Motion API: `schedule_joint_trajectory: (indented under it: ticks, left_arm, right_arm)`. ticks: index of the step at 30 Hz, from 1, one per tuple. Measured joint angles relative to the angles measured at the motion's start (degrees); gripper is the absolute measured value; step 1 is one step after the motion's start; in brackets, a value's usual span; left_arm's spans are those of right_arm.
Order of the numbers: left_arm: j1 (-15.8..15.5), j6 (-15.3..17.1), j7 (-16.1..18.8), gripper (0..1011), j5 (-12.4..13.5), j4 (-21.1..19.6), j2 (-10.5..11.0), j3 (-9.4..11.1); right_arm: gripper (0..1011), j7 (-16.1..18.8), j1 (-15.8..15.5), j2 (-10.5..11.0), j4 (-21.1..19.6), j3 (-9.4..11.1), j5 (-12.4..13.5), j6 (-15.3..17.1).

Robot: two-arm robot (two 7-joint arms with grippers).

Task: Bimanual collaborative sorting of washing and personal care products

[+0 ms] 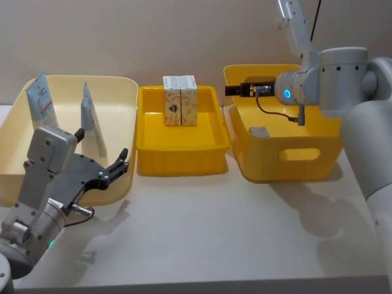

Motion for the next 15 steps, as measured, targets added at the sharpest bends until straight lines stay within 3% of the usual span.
schedule_joint_trajectory:
  ticks: [15]
  left_arm:
    - [0.0, 0.0, 0.0, 1000, 0.0, 0.0, 0.0, 0.0]
  right_arm:
    - [1001, 0.9, 0.6, -0.1, 1.4, -0.1, 0.3, 0.1]
